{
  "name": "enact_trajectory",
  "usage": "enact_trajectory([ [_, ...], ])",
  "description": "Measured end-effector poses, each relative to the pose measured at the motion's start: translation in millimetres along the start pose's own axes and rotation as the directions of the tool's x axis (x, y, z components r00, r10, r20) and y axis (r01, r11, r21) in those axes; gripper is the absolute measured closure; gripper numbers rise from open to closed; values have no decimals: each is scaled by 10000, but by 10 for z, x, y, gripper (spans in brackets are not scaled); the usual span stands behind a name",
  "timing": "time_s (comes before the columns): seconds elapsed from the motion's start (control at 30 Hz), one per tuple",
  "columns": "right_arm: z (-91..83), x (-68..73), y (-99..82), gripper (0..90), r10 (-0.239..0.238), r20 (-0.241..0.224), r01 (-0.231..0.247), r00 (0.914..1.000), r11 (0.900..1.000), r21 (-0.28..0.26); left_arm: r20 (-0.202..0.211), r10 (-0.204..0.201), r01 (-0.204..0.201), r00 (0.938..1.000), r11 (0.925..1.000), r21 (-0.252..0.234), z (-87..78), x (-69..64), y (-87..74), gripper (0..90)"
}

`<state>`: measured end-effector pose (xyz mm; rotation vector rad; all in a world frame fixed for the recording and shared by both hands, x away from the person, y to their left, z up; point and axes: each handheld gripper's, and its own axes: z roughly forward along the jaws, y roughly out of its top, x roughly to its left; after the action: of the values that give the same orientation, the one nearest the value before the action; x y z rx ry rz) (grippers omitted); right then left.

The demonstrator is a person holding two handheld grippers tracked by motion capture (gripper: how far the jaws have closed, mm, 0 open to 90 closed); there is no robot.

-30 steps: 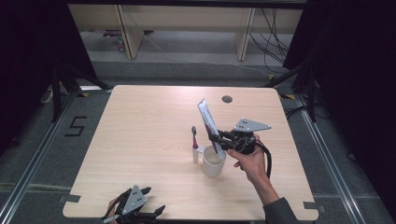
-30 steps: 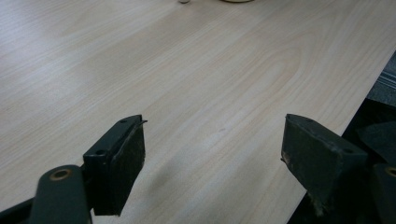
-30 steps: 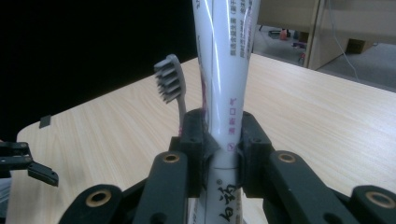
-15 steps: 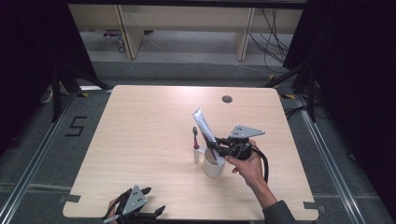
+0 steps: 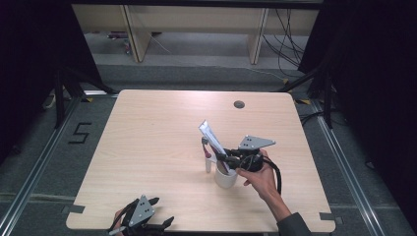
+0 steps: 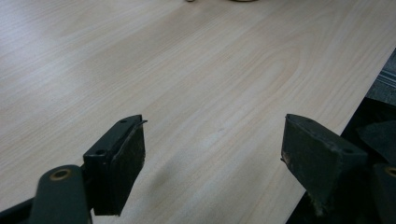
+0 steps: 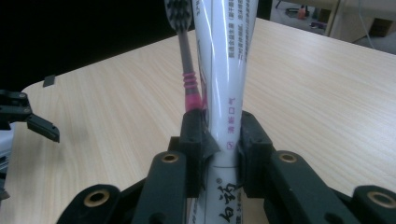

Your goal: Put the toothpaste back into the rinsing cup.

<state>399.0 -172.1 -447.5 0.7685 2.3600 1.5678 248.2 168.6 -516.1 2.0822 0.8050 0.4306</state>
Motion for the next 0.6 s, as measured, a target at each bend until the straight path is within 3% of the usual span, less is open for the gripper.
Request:
enact_trajectory([
  [0.07, -10, -4, 4, 745, -222, 64, 222, 9997, 9998, -19, 4, -177, 177, 9998, 9997, -190, 16, -11, -4, 212],
  [0.17, -45, 15, 13, 723, -138, -34, 138, 9999, 9999, 69, -11, 23, -23, 10000, 10000, -15, 5, 2, -2, 212],
  [0.2, -55, 18, 18, 722, -67, -126, 70, 9999, 9998, 199, -9, -114, 114, 9999, 9999, -87, 7, -10, -2, 212],
  [0.23, -67, 8, 23, 727, -379, -107, 381, 9992, 9991, 186, 2, -110, 110, 9999, 9999, -124, 11, -8, -4, 213],
  [0.3, -91, 19, 22, 740, -521, 49, 520, 9986, 9984, 238, -3, -109, 109, 9999, 9999, -119, 14, -6, -4, 214],
  [0.37, -110, 28, 21, 744, -392, -100, 396, 9992, 9982, 444, -6, -140, 140, 9999, 9998, -173, 18, -11, -7, 213],
  [0.47, -122, 51, 18, 749, -461, 99, 457, 9989, 9981, 417, -1, -2, 2, 10000, 10000, -26, 9, 1, -3, 213],
  [0.53, -130, 73, 21, 750, -440, 80, 435, 9990, 9975, 550, 10, -200, 200, 9998, 9996, -218, 23, -15, -8, 213],
  [0.6, -119, 83, 19, 751, -751, 310, 739, 9967, 9966, 375, -76, 124, -123, 9999, 9998, 148, 2, 8, -4, 213],
])
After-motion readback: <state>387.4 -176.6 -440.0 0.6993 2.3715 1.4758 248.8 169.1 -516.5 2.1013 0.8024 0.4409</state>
